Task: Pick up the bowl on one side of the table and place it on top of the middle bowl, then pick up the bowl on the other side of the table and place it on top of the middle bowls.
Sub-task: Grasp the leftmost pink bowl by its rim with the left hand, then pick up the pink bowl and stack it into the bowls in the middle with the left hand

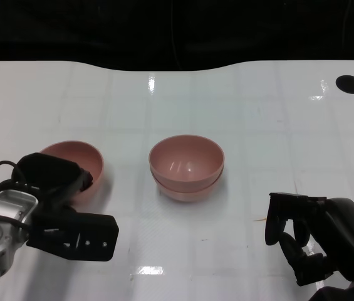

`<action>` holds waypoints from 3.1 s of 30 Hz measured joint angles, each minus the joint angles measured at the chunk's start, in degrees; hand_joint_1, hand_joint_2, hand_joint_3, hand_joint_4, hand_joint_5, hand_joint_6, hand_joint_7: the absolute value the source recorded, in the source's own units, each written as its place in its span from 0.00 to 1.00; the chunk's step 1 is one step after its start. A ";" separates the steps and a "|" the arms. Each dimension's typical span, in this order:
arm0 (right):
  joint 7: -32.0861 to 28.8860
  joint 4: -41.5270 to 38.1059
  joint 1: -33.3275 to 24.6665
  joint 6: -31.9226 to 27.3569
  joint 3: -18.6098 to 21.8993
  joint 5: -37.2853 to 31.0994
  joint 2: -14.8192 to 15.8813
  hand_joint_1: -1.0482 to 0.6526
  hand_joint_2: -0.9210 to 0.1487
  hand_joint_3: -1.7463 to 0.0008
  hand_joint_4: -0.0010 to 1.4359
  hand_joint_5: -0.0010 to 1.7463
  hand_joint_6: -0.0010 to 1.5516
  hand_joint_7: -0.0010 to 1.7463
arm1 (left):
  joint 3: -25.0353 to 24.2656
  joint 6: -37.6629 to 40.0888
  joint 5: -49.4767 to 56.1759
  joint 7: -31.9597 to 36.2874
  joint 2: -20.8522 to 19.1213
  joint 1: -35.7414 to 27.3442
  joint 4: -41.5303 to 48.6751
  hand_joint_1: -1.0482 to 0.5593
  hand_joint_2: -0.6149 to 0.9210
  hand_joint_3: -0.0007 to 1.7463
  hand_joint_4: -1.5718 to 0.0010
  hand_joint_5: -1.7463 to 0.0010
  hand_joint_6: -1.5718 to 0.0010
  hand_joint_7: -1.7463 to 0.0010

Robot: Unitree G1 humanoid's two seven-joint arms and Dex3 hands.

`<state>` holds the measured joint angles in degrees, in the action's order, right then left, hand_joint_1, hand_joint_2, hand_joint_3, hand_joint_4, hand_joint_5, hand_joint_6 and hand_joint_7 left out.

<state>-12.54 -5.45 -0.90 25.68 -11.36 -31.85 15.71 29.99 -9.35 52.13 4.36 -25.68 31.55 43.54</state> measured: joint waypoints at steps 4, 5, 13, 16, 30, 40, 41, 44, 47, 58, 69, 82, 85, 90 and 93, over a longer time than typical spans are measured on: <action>0.01 0.01 0.00 -0.01 0.00 0.01 0.00 0.57 0.75 0.07 0.66 1.00 0.53 0.89 | -0.15 -3.22 -1.07 5.12 0.00 0.76 1.97 0.51 1.00 0.22 0.46 0.00 0.60 0.07; 0.04 0.03 0.00 -0.02 0.00 0.01 0.00 0.57 0.75 0.07 0.66 1.00 0.53 0.89 | -0.16 -3.69 -1.14 5.63 0.00 0.82 2.06 0.51 1.00 0.24 0.47 0.00 0.61 0.05; 0.08 0.05 0.01 -0.03 -0.04 -0.01 -0.01 0.56 0.76 0.07 0.66 1.00 0.54 0.88 | -0.22 -4.18 -1.07 7.25 -0.65 0.84 0.65 0.50 0.99 0.19 0.50 0.00 0.62 0.07; 0.04 0.05 0.01 -0.03 -0.05 -0.11 -0.01 0.56 0.76 0.07 0.66 1.00 0.54 0.88 | -0.50 -4.15 -1.22 7.02 -1.43 0.84 -0.62 0.50 1.00 0.17 0.50 0.00 0.60 0.12; -0.16 -0.01 -0.04 -0.09 -0.16 -0.38 -0.01 0.56 0.76 0.07 0.67 1.00 0.54 0.88 | -2.89 -3.87 -3.60 3.71 -3.43 0.66 -11.95 0.48 1.00 0.15 0.49 0.00 0.59 0.12; -0.14 -0.06 -0.17 -0.10 -0.17 -0.37 0.00 0.57 0.75 0.07 0.67 1.00 0.54 0.89 | -4.11 -6.58 -6.89 -4.24 -3.42 4.18 -16.55 0.50 0.99 0.09 0.49 0.00 0.55 0.13; -0.12 -0.06 -0.27 -0.13 -0.17 -0.37 0.00 0.57 0.75 0.07 0.67 1.00 0.54 0.89 | -4.21 -7.13 -7.24 -4.91 -3.42 4.77 -16.90 0.50 0.99 0.09 0.49 0.00 0.56 0.09; -0.11 -0.04 -0.38 -0.15 -0.17 -0.37 0.00 0.57 0.75 0.07 0.67 1.00 0.54 0.89 | -4.33 -9.06 -7.87 -5.68 -3.23 6.03 -17.54 0.51 0.99 0.10 0.48 0.00 0.58 0.04; -0.08 0.12 -0.69 -0.24 -0.17 -0.36 0.00 0.58 0.75 0.07 0.67 1.00 0.54 0.89 | -4.52 -9.93 -8.50 -6.88 -2.63 6.38 -18.17 0.51 1.00 0.12 0.48 0.00 0.56 0.06; 0.30 1.32 -1.47 -1.21 -0.20 -0.37 0.00 0.58 0.73 0.08 0.67 1.00 0.54 0.88 | -4.82 -12.34 -11.85 -9.84 1.35 8.13 -18.53 0.51 0.85 0.38 0.46 0.00 0.55 0.04; 0.73 1.41 -1.52 -2.03 -0.37 -0.38 -0.03 0.58 0.73 0.08 0.67 1.00 0.55 0.87 | -3.25 -14.39 -11.80 -10.69 4.66 10.03 -14.46 0.51 0.84 0.34 0.47 0.00 0.55 0.11; 0.72 1.58 -1.57 -2.11 -0.37 -0.38 -0.04 0.58 0.73 0.08 0.67 1.00 0.55 0.88 | -1.06 -15.71 -11.18 -11.26 7.60 12.57 -10.23 0.49 0.94 0.12 0.48 0.00 0.37 0.60; 0.72 1.61 -1.60 -2.11 -0.37 -0.40 -0.04 0.57 0.73 0.08 0.67 1.00 0.55 0.88 | -0.71 -15.94 -11.04 -11.30 7.88 12.65 -9.51 0.50 0.95 0.12 0.48 0.00 0.47 0.31; 0.72 1.70 -1.63 -2.14 -0.37 -0.50 -0.04 0.58 0.73 0.08 0.67 1.00 0.55 0.88 | 0.03 -16.94 -10.33 -11.30 7.98 13.51 -7.84 0.50 0.95 0.14 0.47 0.00 0.50 0.18; 0.73 1.78 -1.66 -2.24 -0.38 -0.77 -0.05 0.57 0.73 0.08 0.67 1.00 0.55 0.87 | 0.27 -17.65 -10.01 -11.30 8.00 14.02 -7.33 0.50 0.96 0.16 0.47 0.00 0.51 0.17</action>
<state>-11.81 -3.67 -2.56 23.45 -11.74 -32.62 15.67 30.26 -27.01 42.12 -6.94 -17.68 45.56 36.21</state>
